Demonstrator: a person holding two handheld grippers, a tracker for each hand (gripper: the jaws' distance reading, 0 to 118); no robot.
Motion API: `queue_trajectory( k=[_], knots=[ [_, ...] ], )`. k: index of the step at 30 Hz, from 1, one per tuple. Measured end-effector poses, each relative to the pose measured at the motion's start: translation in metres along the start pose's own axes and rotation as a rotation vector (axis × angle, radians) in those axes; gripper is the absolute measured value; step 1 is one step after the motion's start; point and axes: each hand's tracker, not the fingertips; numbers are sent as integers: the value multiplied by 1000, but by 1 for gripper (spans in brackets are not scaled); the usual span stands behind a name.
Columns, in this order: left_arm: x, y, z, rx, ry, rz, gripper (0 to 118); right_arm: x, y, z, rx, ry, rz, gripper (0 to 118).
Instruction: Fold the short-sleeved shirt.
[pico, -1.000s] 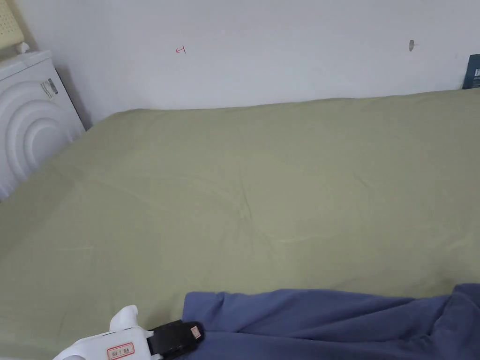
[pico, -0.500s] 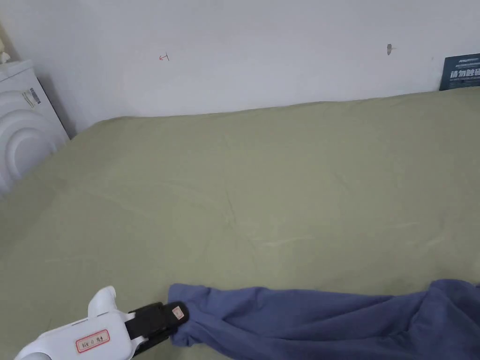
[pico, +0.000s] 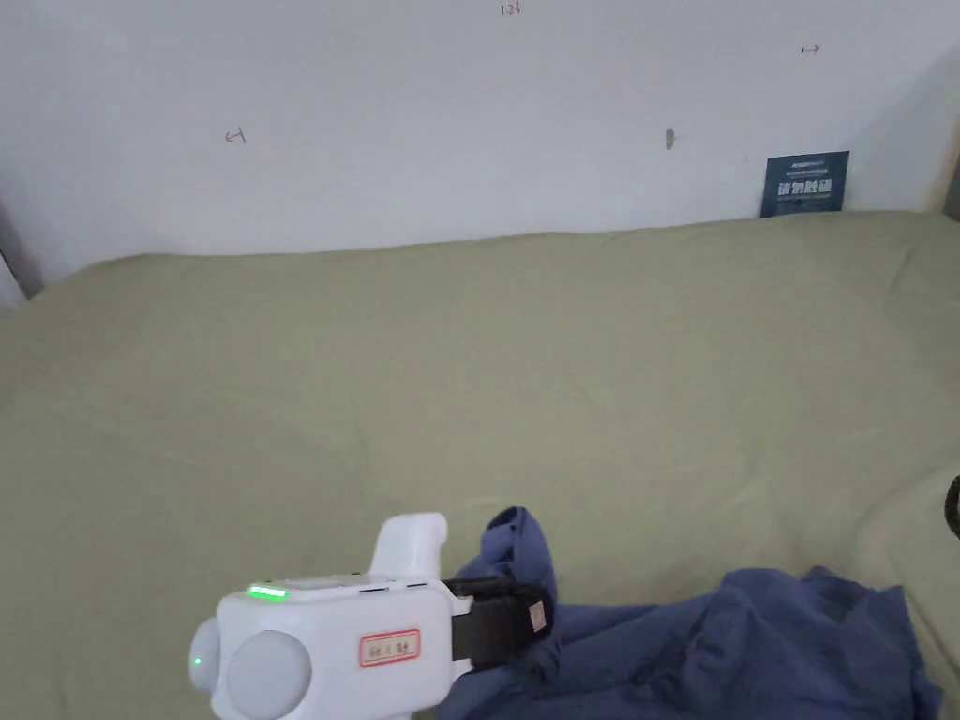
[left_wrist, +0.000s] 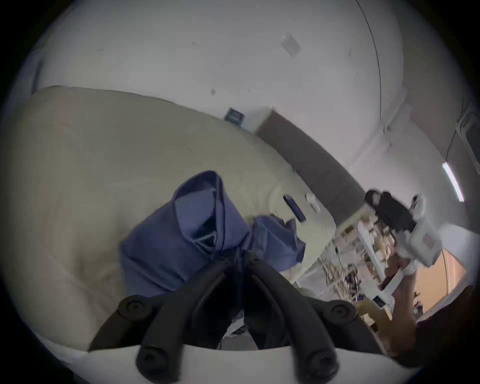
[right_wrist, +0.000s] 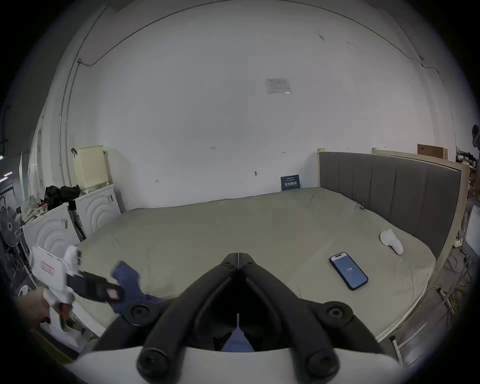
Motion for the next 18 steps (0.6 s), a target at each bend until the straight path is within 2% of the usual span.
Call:
queue_trajectory(
  k=[3, 5, 6, 7, 8, 9, 11, 13, 15, 16, 17, 18],
  knots=[
    [4, -10, -45, -70, 58, -28, 9, 9, -2, 0, -9, 3, -14, 0],
    [-1, -18, -67, -111, 125, -41, 21, 12, -3, -1, -16, 7, -13, 0],
    [-8, -23, -76, -122, 133, 5, 28, 13, -4, 0, -16, 10, -5, 0],
    [-15, -27, -79, -133, 147, 54, 28, 13, -5, 0, -14, 14, 4, 0],
    [-35, -31, -81, -134, 135, 131, 56, 14, -5, 0, -12, 14, 11, 0],
    [-43, -34, -72, -107, 97, 202, 69, 14, -5, -1, -15, 12, 19, 0],
    [-50, -35, -52, -36, 43, 295, 69, 16, -6, -3, -18, 8, 21, 0],
    [-51, -32, -26, 51, 4, 324, 68, 17, -6, -3, -20, 9, 16, 0],
    [-59, -31, -9, 158, 3, 325, 64, 17, -7, -4, -25, 10, 7, 0],
    [-61, -30, -2, 197, 35, 339, 52, 17, -7, -5, -26, 13, 3, 0],
    [-68, -29, -3, 205, 53, 356, 8, 16, -8, -4, -28, 17, -1, 0],
    [-72, -31, -6, 204, 112, 373, 0, 15, -8, -4, -31, 21, -2, 0]
  ],
)
